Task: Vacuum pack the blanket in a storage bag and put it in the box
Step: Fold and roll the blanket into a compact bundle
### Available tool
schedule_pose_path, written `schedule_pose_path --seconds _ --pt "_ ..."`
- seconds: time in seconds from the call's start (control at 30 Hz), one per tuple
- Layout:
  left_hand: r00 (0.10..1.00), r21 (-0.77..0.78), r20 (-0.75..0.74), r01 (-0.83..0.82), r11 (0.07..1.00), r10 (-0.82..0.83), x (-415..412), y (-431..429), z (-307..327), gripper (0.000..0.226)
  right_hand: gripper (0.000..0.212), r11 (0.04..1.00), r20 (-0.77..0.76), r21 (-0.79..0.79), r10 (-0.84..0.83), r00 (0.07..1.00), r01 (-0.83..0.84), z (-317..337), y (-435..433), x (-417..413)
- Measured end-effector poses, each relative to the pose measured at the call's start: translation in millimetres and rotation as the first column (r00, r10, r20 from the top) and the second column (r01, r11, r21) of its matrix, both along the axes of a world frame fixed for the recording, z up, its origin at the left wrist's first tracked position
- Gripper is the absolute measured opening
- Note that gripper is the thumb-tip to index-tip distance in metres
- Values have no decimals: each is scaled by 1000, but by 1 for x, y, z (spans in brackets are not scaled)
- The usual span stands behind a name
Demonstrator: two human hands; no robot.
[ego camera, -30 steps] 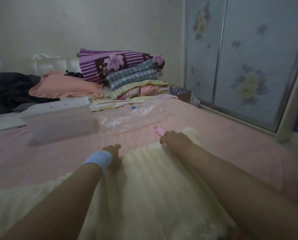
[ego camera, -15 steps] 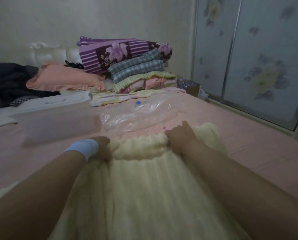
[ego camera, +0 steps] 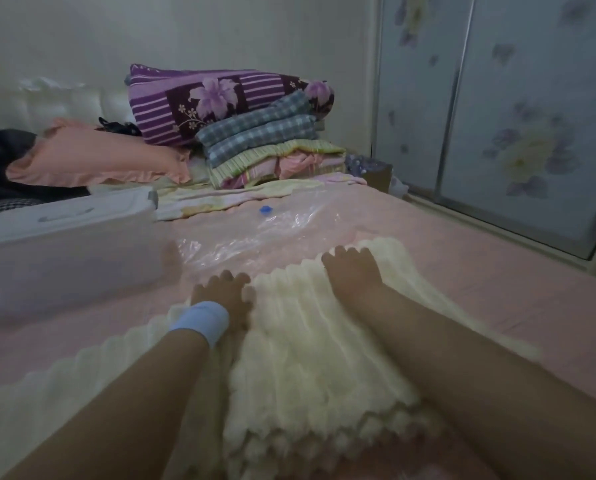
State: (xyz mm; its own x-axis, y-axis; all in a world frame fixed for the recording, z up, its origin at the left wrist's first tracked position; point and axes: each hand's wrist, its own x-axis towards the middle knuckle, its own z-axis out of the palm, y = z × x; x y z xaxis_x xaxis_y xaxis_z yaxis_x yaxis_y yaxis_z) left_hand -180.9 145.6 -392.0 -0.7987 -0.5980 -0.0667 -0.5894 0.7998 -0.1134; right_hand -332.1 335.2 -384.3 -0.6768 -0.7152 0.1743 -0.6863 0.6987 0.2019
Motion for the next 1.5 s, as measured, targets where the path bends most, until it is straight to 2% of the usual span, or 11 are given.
schedule_pose_path --seconds 0.13,0.3,0.47,0.73,0.9,1.03,1.2,1.27,1.33,1.4,1.5 --pt "984 221 176 -39 974 -1 6 19 -19 62 54 994 208 103 6 978 -28 -21 8 17" --pt "994 214 78 59 975 -77 45 24 2 61 52 972 167 231 -80 983 40 1 -1 52" --pt "994 109 -69 89 990 -82 118 12 23 54 52 969 233 72 216 948 -238 29 -44 135" --pt "964 61 -208 -157 986 167 294 -12 34 44 46 753 370 -134 642 672 -645 31 -94 313" --pt "951 284 -123 -240 928 283 379 -5 27 40 77 682 458 -95 677 576 -725 16 -84 379" --pt "939 507 -166 -182 843 302 430 12 12 79 82 691 458 -22 649 608 -722 -7 -74 405" --pt "964 77 -176 -187 979 198 465 17 -13 100 89 712 333 13 659 674 -702 -26 -74 412" --pt "922 104 -292 -232 967 253 470 7 -17 80 99 705 366 75 638 677 -705 -26 -77 413" --pt "847 215 -443 -216 952 292 471 -6 -17 55 87 734 339 27 632 697 -679 -23 -83 412" --pt "785 217 -555 -183 959 275 469 -16 -11 44 41 764 263 -215 645 718 -608 -17 -95 408" --pt "750 185 -618 -153 971 236 465 -19 -1 68 25 741 235 -520 601 764 -423 -4 -111 399"
